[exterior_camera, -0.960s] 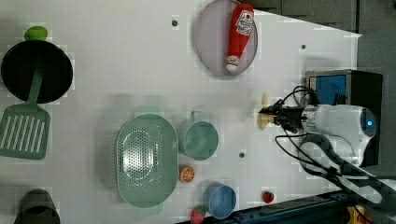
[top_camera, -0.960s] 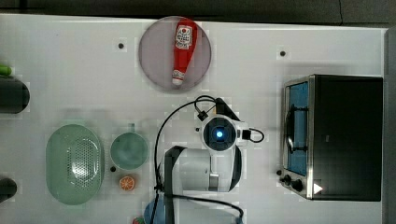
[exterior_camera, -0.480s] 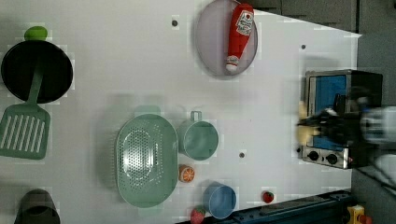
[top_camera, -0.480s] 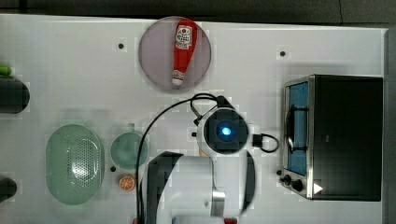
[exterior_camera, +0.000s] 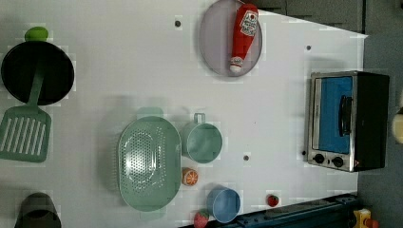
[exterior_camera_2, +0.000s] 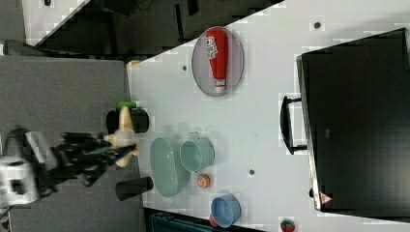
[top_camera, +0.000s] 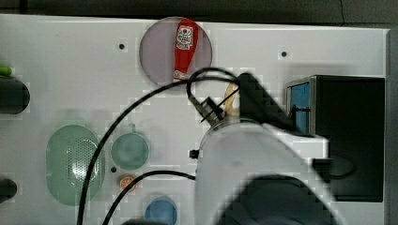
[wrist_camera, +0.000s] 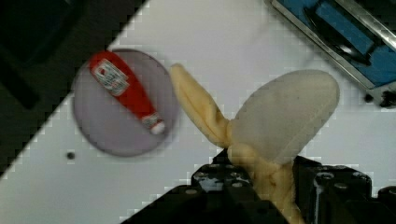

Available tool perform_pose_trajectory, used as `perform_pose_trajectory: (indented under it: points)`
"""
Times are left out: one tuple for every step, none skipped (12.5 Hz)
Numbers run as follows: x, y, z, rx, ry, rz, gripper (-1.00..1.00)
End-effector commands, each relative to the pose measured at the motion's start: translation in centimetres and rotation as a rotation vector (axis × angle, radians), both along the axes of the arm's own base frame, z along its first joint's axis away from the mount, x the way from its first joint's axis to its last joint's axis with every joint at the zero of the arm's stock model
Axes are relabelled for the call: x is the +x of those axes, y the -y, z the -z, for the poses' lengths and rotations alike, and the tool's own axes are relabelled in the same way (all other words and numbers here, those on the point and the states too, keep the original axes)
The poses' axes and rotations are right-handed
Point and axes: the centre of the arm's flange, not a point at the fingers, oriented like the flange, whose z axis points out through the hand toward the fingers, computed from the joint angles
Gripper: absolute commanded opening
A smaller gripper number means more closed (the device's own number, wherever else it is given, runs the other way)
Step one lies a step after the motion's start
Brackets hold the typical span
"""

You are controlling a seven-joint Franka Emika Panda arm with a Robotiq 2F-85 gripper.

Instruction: Pick banana from table and place on oven.

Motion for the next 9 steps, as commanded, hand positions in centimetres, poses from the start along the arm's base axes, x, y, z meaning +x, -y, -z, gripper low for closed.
perform_pose_trajectory:
  points:
    - [3.0, 5.0, 7.0, 0.022, -0.179, 0.057, -0.47]
    - [3.3, 7.4, 7.7, 0.025, -0.187, 0.038, -0.47]
    - [3.4, 10.2, 8.3, 0.028, -0.200, 0.004, -0.47]
    - [3.3, 13.2, 9.2, 0.032, -0.213, -0.014, -0.47]
    - [2.9, 16.6, 10.2, 0.034, -0.219, -0.027, -0.47]
    - [2.5, 19.7, 11.1, 0.030, -0.219, -0.060, -0.47]
    - [2.1, 22.6, 12.2, 0.018, -0.217, -0.106, -0.47]
    - [1.7, 25.4, 13.3, -0.005, -0.205, -0.151, -0.47]
    - [1.4, 28.0, 14.2, -0.035, -0.193, -0.184, -0.47]
